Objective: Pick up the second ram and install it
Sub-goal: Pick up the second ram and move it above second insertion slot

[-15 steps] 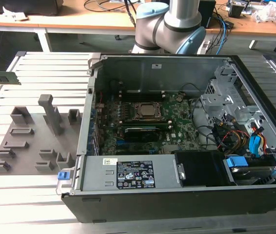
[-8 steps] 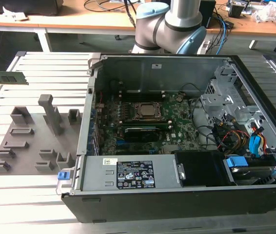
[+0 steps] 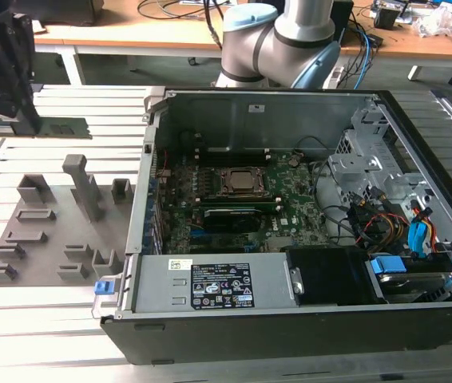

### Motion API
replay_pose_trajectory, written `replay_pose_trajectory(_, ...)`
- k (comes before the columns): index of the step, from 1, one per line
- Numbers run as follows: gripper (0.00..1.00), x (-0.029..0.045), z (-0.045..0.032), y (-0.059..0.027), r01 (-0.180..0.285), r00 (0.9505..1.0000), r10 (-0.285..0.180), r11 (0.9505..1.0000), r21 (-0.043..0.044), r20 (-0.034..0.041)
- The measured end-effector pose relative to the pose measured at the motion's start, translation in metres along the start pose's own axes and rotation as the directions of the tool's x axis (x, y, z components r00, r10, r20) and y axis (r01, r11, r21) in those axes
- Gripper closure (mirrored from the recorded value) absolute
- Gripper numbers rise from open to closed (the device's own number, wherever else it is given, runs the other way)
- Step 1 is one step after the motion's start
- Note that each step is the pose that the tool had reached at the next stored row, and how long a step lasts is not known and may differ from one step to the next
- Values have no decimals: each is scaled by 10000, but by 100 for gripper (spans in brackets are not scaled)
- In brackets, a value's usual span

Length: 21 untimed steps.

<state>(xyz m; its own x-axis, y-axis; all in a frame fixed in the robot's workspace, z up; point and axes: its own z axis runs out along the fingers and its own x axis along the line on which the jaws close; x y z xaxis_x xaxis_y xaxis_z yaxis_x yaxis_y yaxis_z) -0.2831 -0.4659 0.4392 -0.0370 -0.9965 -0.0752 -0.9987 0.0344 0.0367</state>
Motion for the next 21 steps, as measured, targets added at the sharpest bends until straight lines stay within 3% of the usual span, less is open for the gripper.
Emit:
replay_pose_trajectory(7, 86, -11, -10, -289, 1, 10000, -1, 10000, -4, -2)
replay_pose_trajectory(10, 86, -17, -16, -464, 0, 10000, 0, 10000, -8, -2)
replay_pose_trajectory(18, 86, -29, -26, -768, -1, 10000, 1, 10000, -11, -2)
replay_pose_trajectory(21, 86, -32, -28, -834, -1, 10000, 1, 10000, -12, -2)
